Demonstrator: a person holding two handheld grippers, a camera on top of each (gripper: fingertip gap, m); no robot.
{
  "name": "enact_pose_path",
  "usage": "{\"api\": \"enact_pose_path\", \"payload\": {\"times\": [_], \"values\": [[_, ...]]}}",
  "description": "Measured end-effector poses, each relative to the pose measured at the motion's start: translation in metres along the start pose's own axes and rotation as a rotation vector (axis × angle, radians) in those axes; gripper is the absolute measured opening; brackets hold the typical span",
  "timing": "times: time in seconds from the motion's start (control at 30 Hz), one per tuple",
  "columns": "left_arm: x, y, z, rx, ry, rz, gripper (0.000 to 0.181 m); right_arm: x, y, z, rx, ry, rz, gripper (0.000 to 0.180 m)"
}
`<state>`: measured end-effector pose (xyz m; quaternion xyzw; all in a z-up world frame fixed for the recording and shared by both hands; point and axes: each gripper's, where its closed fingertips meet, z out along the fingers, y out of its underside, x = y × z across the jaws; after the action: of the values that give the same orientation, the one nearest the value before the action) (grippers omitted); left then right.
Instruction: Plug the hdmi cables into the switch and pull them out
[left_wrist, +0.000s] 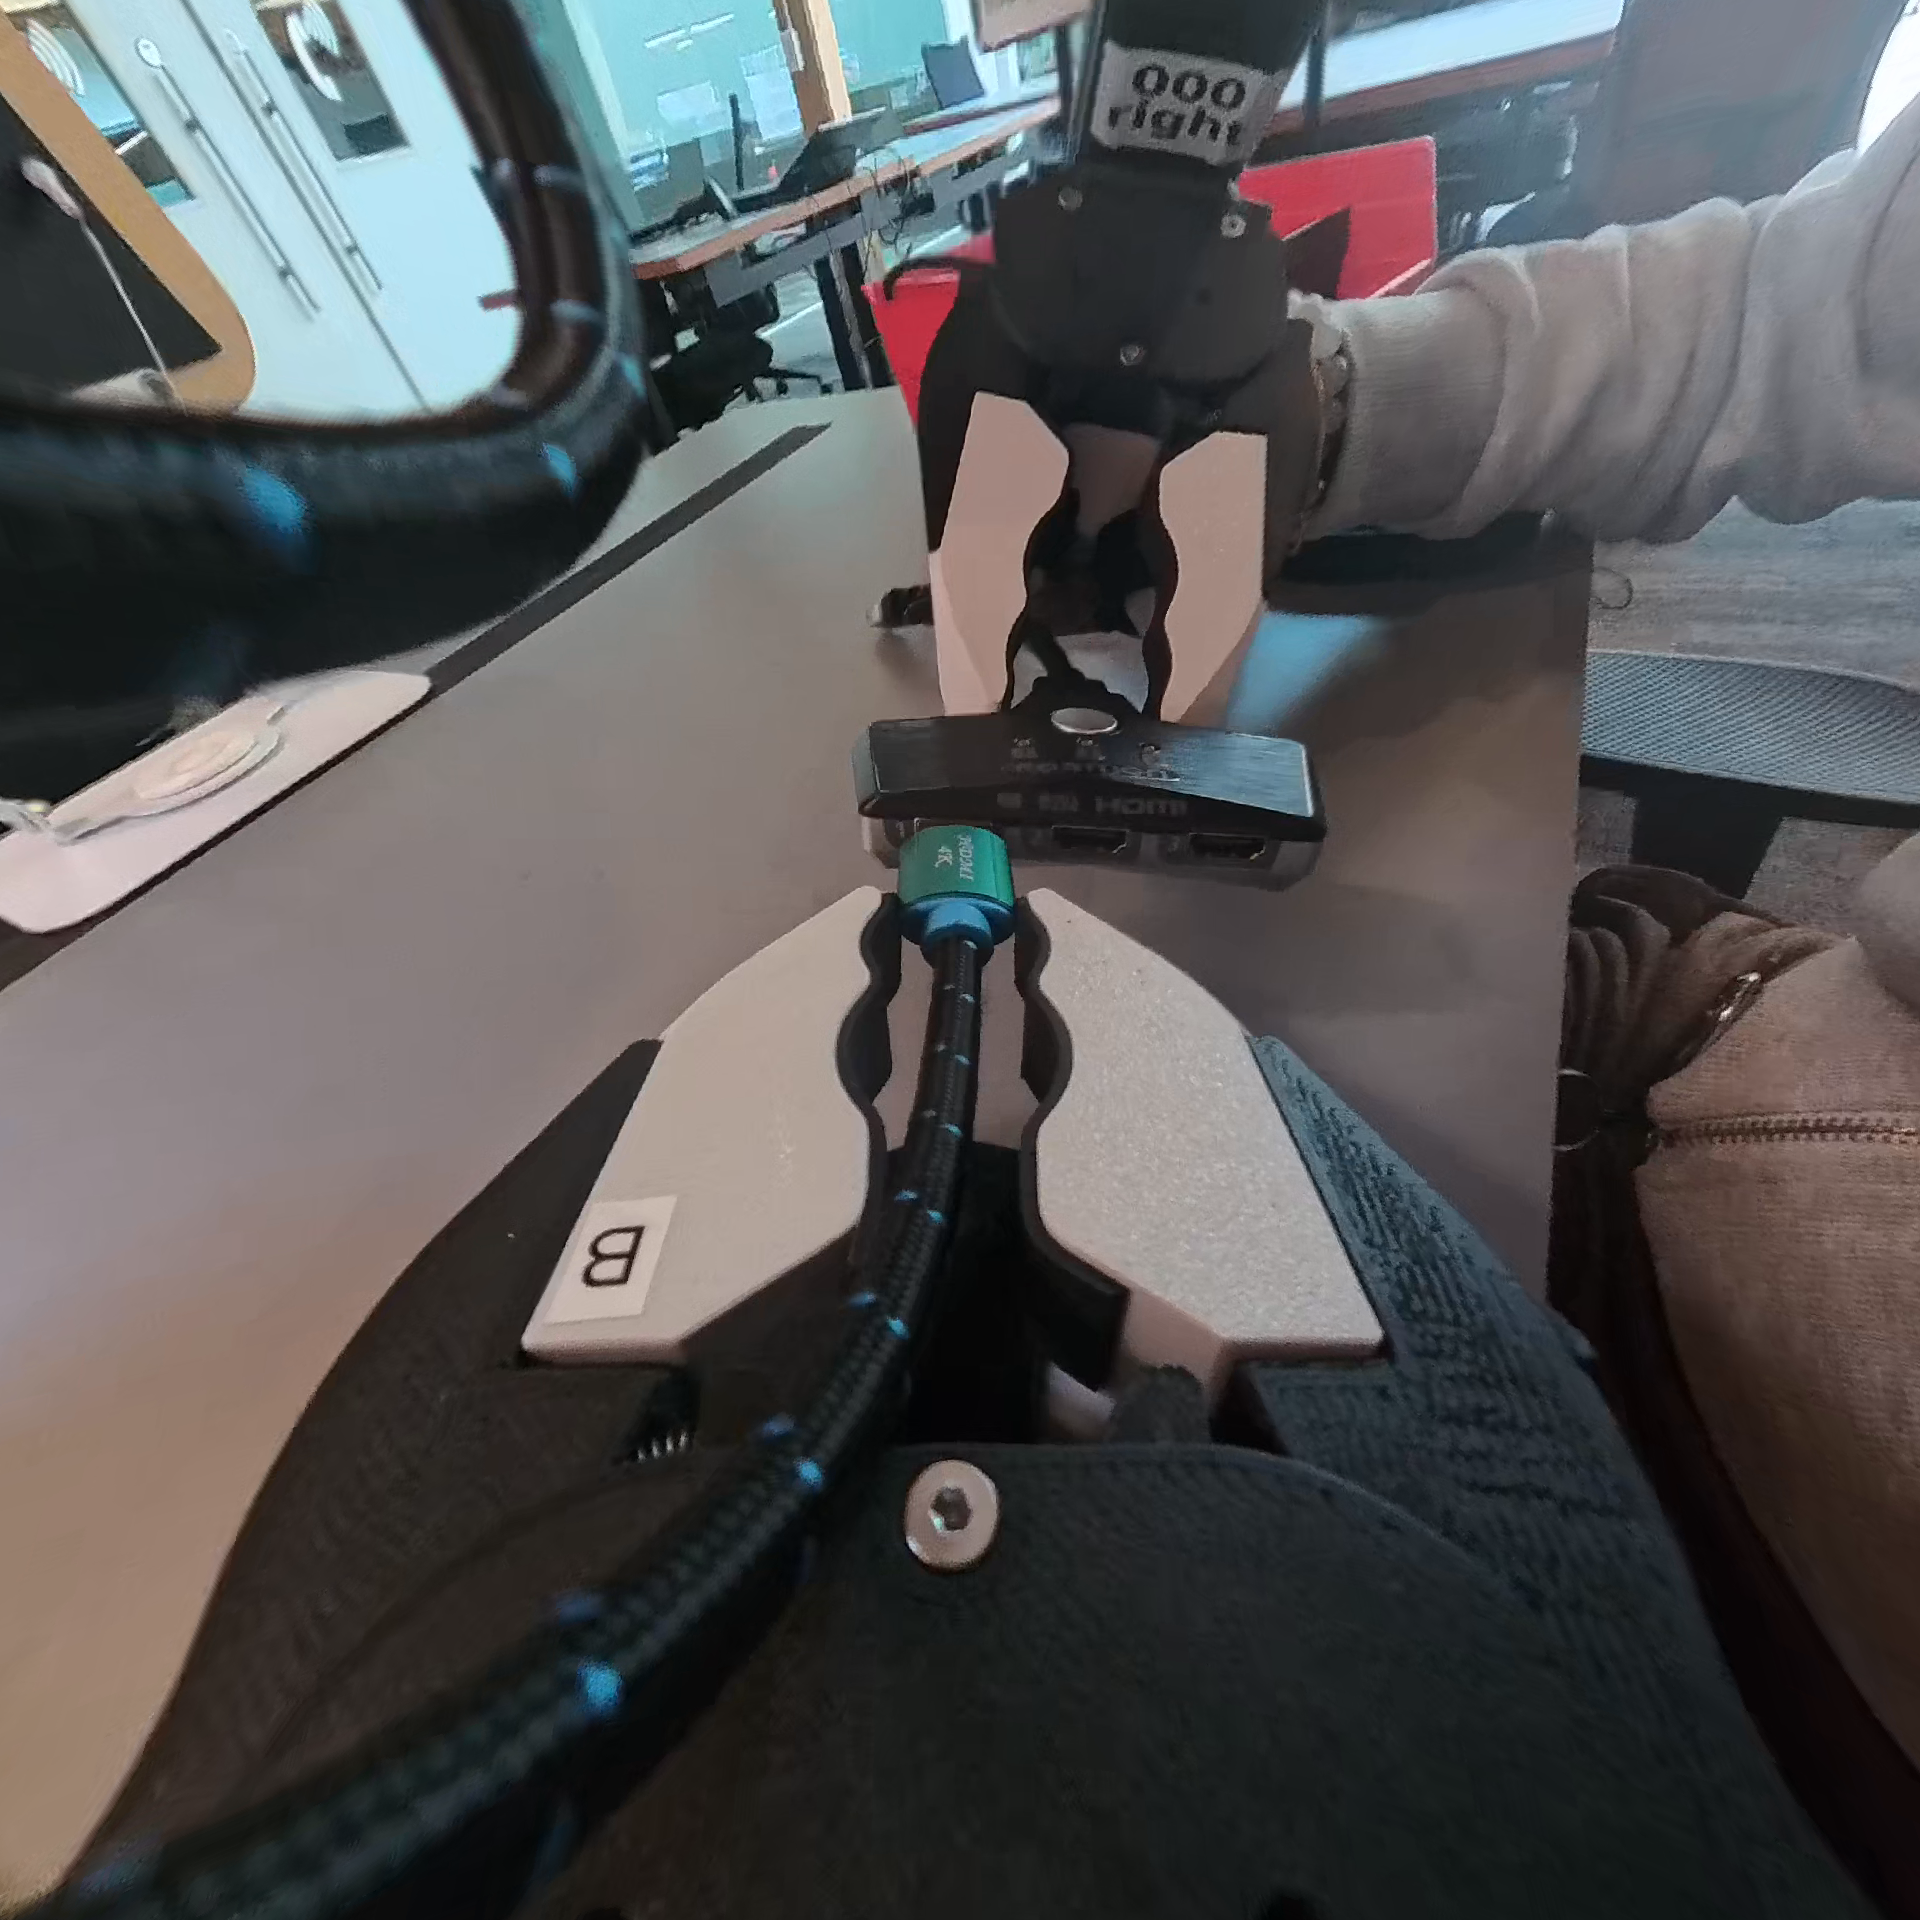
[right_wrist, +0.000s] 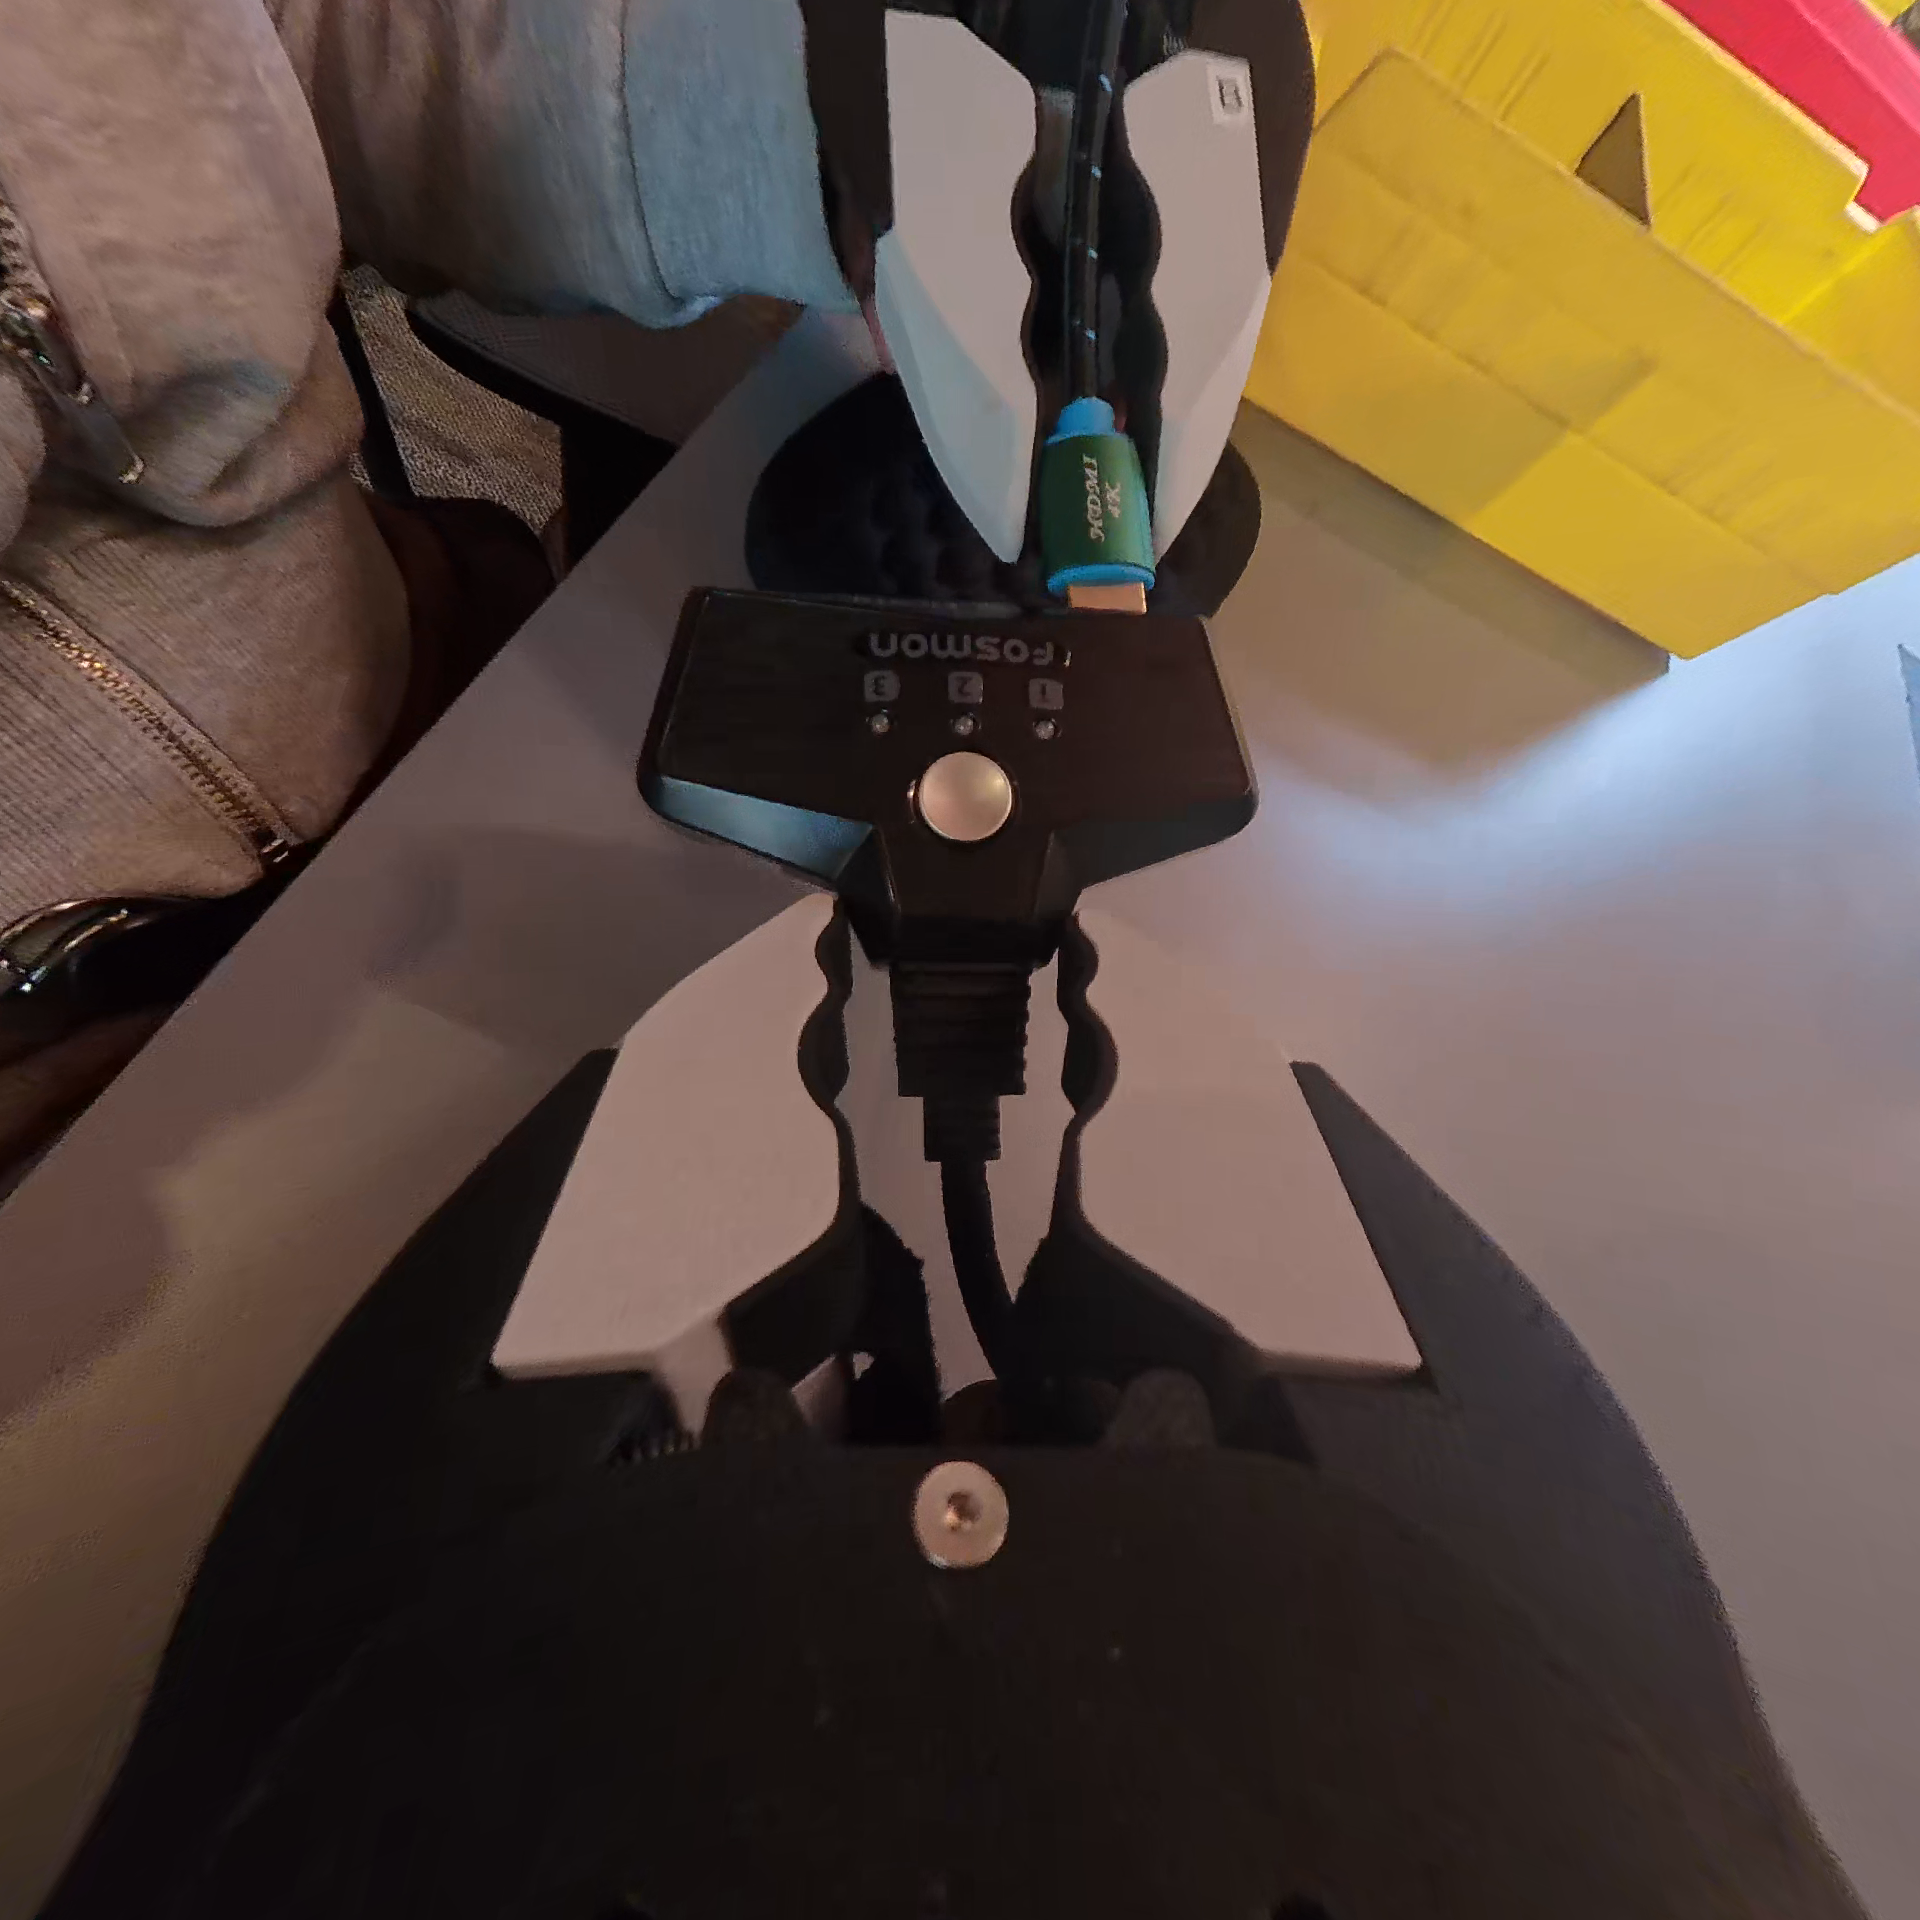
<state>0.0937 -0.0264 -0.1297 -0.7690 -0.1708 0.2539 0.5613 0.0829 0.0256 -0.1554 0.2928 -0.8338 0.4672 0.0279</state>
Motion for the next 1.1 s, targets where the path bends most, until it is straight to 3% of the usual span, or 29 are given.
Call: {"api": "enact_pose_path", "payload": {"times": [0.23,0.4,0.5,0.57,0.67,0.83,0.9,1.0,1.1], "values": [[0.007,-0.005,-0.004,0.042,0.072,-0.009,0.020,-0.007,-0.011,0.003,0.028,-0.022,-0.048,0.039],[-0.004,-0.006,-0.003,0.049,0.000,-0.025,0.021,0.005,-0.009,0.001,0.041,0.017,-0.007,0.039],[-0.017,-0.008,-0.006,0.075,-0.103,-0.041,0.045,0.018,-0.007,-0.005,0.056,0.070,0.045,0.038],[-0.024,-0.014,-0.017,0.125,-0.175,-0.046,0.045,0.029,-0.003,-0.012,0.066,0.121,0.090,0.037],[-0.022,-0.006,-0.038,0.045,-0.204,-0.010,0.045,0.045,0.009,-0.022,0.040,0.217,0.166,0.037],[-0.063,-0.025,-0.121,0.037,-0.450,-0.023,0.042,0.051,0.055,-0.016,-0.192,0.252,0.290,0.038],[-0.088,-0.025,-0.157,-0.055,-0.535,-0.052,0.039,0.048,0.065,-0.010,-0.245,0.233,0.306,0.037],[-0.119,0.011,-0.195,-0.415,-0.546,-0.104,0.041,0.051,0.059,-0.010,-0.190,0.252,0.327,0.032],[-0.131,0.052,-0.204,-0.656,-0.413,-0.316,0.042,0.055,0.049,-0.017,-0.113,0.253,0.353,0.029]]}}
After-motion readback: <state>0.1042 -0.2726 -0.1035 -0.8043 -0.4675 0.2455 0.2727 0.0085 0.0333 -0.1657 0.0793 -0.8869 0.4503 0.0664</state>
